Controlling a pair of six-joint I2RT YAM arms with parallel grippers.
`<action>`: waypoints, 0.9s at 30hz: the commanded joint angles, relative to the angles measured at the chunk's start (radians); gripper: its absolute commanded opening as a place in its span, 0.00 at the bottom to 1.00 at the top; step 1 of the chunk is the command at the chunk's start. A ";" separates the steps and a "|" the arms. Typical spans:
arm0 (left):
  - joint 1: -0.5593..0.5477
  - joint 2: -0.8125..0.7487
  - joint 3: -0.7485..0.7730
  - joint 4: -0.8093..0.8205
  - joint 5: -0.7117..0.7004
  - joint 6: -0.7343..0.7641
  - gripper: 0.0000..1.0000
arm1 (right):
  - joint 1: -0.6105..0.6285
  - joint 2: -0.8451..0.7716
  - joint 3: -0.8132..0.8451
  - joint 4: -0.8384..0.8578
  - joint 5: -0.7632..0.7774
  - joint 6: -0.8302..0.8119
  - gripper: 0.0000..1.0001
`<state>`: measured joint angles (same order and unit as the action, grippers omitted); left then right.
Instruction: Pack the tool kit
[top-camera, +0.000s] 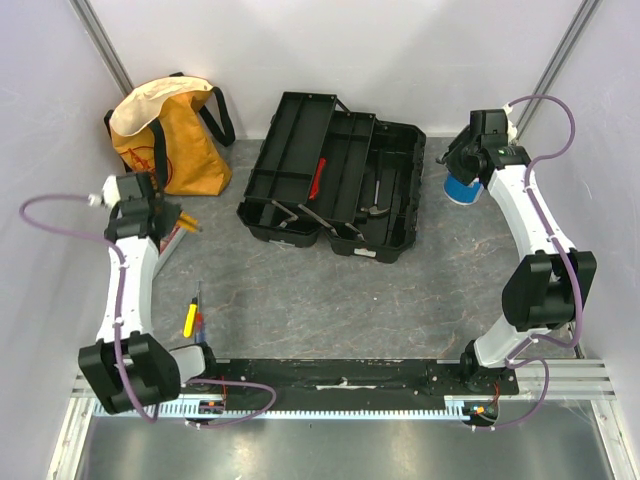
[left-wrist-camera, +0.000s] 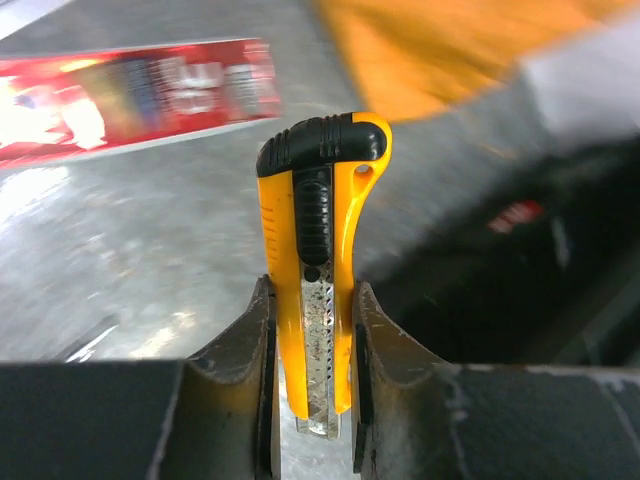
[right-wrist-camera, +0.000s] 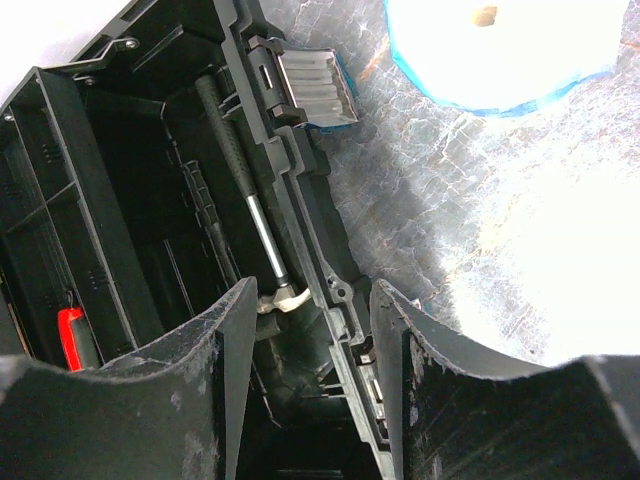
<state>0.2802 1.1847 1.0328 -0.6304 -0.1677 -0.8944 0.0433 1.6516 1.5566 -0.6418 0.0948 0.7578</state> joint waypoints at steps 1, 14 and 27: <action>-0.154 0.061 0.199 0.104 0.130 0.233 0.02 | -0.005 -0.032 0.005 0.005 0.023 -0.017 0.56; -0.622 0.610 0.932 0.120 0.499 0.574 0.02 | -0.005 -0.114 -0.069 0.031 0.040 -0.025 0.56; -0.788 0.848 1.092 -0.014 0.260 0.721 0.02 | -0.005 -0.153 -0.116 0.051 0.022 -0.025 0.56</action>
<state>-0.4706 2.0098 2.0617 -0.6094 0.1905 -0.2813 0.0425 1.5379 1.4528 -0.6239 0.1123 0.7467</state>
